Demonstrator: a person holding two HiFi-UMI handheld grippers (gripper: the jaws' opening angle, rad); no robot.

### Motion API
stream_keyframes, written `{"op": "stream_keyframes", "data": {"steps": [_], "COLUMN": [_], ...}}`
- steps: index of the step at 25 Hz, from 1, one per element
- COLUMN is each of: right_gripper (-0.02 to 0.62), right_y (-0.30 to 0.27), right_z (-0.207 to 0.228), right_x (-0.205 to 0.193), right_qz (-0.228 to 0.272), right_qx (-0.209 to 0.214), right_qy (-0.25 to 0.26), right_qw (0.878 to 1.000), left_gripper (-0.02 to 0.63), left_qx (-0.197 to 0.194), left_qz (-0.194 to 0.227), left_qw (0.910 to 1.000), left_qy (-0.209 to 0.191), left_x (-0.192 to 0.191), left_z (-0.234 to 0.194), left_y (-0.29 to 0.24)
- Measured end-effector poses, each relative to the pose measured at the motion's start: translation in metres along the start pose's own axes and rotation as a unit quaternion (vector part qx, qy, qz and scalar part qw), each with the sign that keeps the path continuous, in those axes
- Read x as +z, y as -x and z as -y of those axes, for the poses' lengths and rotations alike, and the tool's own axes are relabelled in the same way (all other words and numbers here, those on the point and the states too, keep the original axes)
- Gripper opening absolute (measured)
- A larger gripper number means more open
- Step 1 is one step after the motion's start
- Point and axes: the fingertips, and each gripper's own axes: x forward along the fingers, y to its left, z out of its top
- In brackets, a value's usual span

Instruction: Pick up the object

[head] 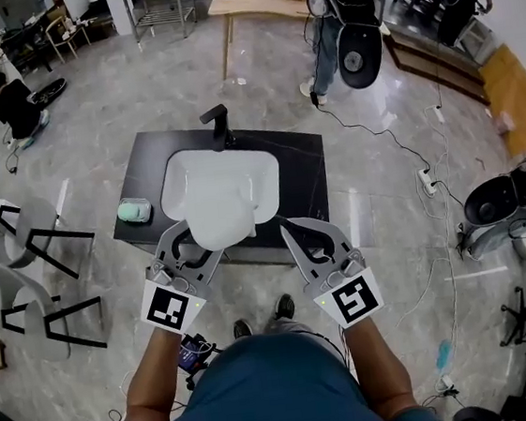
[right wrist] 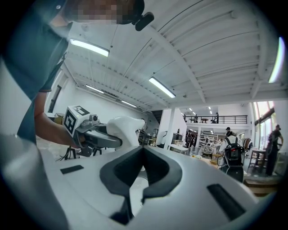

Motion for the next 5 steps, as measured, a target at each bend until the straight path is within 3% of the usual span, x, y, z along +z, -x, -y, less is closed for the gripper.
{"op": "stream_keyframes", "data": {"steps": [5], "right_gripper": [0.014], "right_y": [-0.0013], "right_z": [-0.0012], "right_x": [0.0015], "right_qz": [0.002], "right_qx": [-0.006], "right_qy": [-0.003], "right_qw": [1.000], "left_gripper": [0.141], "left_qx": [-0.001], "left_qz": [-0.001], "left_qw": [1.0000], "left_qy": [0.008], "left_x": [-0.0026], "left_z": [-0.0010], "left_y": [0.0014]}}
